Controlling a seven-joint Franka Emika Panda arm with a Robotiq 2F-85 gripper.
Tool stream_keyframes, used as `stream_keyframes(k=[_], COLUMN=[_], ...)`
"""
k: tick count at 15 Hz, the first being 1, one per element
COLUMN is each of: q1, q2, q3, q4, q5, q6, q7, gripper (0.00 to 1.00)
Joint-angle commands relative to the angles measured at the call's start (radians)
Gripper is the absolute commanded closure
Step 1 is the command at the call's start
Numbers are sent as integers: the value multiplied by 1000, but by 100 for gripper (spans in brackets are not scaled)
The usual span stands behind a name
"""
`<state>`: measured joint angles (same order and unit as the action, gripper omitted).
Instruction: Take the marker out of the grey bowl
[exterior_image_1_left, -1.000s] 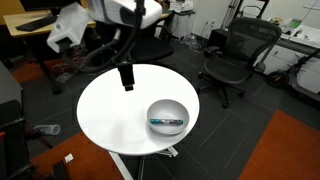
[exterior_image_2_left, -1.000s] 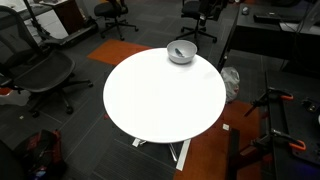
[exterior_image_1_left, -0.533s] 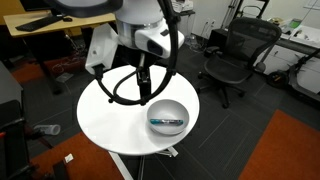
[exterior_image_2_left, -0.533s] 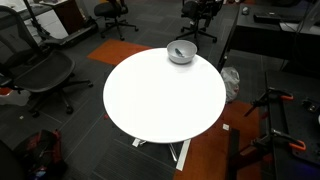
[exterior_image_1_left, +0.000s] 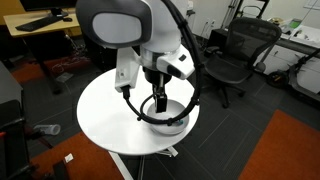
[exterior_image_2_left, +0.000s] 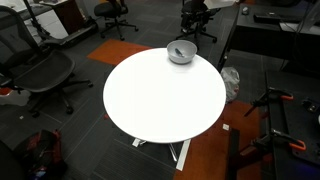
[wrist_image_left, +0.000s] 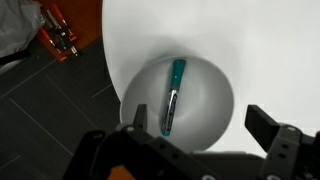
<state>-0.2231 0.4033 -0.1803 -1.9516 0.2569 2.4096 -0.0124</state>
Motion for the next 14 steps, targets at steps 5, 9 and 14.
stream_keyframes(k=[5,9,14], q1=[-36,-37,-23], q2=[184,261,351], q3=[28,27,13], q4=[153,215,290], q5=[-6,-17,-34], q6=[36,48,83], q7=[14,30,87], gripper=[0,0,0])
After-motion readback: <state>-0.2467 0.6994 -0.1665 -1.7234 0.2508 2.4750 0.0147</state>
